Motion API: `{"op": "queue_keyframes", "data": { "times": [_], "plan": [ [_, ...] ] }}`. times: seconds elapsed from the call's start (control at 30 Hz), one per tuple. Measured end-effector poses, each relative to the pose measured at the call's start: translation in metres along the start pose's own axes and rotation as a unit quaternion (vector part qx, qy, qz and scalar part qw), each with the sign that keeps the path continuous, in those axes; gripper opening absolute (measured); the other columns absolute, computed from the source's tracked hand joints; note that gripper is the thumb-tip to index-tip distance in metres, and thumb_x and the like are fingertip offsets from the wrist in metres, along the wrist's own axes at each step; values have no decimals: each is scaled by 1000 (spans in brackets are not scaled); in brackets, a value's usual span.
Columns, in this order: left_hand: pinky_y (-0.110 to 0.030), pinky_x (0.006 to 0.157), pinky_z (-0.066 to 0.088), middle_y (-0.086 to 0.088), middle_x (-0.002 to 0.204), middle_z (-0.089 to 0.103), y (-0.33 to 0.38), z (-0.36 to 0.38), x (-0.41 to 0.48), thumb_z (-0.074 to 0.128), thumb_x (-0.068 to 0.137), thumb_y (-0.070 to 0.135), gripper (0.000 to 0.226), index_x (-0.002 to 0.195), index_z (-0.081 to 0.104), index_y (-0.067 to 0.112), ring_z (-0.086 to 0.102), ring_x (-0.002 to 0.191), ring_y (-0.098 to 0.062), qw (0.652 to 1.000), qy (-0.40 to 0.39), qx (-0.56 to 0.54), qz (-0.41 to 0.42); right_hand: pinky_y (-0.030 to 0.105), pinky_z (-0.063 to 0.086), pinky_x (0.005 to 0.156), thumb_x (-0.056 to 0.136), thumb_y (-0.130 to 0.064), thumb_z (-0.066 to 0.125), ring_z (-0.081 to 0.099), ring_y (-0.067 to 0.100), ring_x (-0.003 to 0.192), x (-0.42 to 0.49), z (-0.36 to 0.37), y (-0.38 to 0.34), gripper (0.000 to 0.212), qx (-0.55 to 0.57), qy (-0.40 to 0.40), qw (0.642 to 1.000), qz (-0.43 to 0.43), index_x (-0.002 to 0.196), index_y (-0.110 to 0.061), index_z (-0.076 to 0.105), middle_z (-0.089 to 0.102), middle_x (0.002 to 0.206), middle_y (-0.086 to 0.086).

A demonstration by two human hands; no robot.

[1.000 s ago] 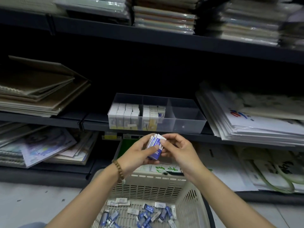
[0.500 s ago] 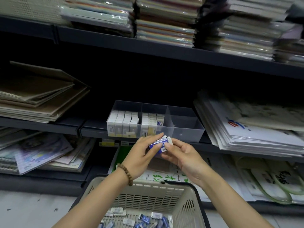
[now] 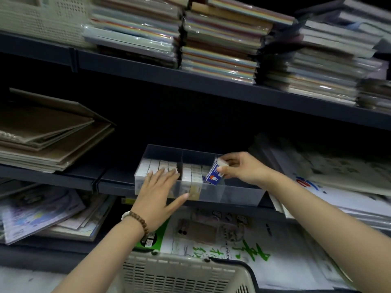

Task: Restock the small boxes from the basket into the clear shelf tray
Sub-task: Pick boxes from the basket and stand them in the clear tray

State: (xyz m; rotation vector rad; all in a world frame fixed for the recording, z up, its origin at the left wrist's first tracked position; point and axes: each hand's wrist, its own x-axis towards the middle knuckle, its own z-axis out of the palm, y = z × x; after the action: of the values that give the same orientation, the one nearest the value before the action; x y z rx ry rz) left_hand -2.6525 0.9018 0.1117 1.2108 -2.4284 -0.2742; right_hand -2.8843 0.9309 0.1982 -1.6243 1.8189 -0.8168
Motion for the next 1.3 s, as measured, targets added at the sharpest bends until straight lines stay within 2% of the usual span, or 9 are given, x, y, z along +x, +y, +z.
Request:
{"op": "queue_keyframes", "data": {
  "times": [0.17, 0.27, 0.37, 0.6, 0.8, 0.93, 1.03, 1.17, 1.3],
  "plan": [
    [-26, 112, -16, 12, 155, 11, -5, 7, 2, 6, 73, 75, 87, 147, 13, 30, -2, 143, -6, 1000, 15, 21, 7, 31, 55, 86, 86, -14, 67, 63, 20, 100, 18, 4, -7, 44, -81, -46, 996, 2, 126, -4, 54, 63, 116, 12],
    [-26, 113, -16, 12, 155, 11, -7, 10, 2, 15, 81, 71, 77, 147, 13, 31, -1, 143, -7, 999, 26, 36, 12, 18, 45, 83, 82, -24, 72, 58, 14, 105, 21, 16, -6, 44, -184, -55, 981, -6, 122, -12, 60, 62, 113, -1],
    [-27, 112, -16, 12, 155, 11, -8, 13, 2, 19, 84, 69, 74, 147, 13, 31, -1, 143, -7, 998, 32, 43, 17, 20, 42, 84, 82, -29, 71, 56, 14, 108, 21, 28, 1, 47, -204, -30, 979, -1, 124, -12, 58, 60, 118, 2],
    [-30, 114, -14, 11, 155, 11, -7, 14, 1, 22, 86, 68, 74, 147, 12, 29, -2, 143, -9, 998, 28, 55, 21, 21, 43, 89, 88, -26, 65, 58, 13, 108, 9, 31, 12, 32, -129, 3, 992, 0, 116, -11, 63, 63, 117, 2],
    [-28, 116, -10, 11, 156, 9, -5, 7, -9, 28, 88, 64, 71, 148, 13, 28, -2, 143, -8, 999, 16, 15, 41, 27, 41, 103, 93, -28, 57, 51, 14, 122, -19, 35, 9, 41, -117, 1, 993, -24, 131, -15, 52, 54, 133, -1],
    [-23, 114, -10, 11, 155, 12, -3, 12, -34, 24, 86, 65, 71, 147, 17, 28, 2, 143, -6, 997, 22, 12, 77, 15, 47, 88, 94, -23, 56, 58, 0, 104, -62, 48, 22, 17, -2, 89, 992, -86, 108, -30, 62, 64, 111, -14],
    [-21, 113, -11, 14, 155, 9, -2, 35, -62, 28, 87, 64, 70, 147, 16, 30, 0, 142, -4, 996, -44, -2, 84, 17, 53, 75, 93, -14, 56, 66, 6, 91, -87, 80, 53, 18, 115, 89, 988, -44, 95, -29, 66, 70, 99, -7],
    [-26, 114, 11, 7, 153, 22, -8, 80, -96, 38, 89, 58, 65, 145, 23, 28, 16, 141, -9, 972, -224, -66, 19, 12, 49, 68, 91, -2, 57, 64, 6, 78, -106, 147, 128, 18, 126, 2, 988, 94, 107, 0, 63, 65, 103, 15],
    [-31, 111, 26, -1, 151, 29, -36, 139, -133, 39, 92, 55, 64, 145, 26, 23, 29, 138, -18, 928, -365, -43, -58, 1, 43, 72, 88, -4, 62, 58, 11, 96, -142, 216, 208, 25, 89, -99, 972, 194, 113, 0, 61, 62, 112, 11]
  ]
}}
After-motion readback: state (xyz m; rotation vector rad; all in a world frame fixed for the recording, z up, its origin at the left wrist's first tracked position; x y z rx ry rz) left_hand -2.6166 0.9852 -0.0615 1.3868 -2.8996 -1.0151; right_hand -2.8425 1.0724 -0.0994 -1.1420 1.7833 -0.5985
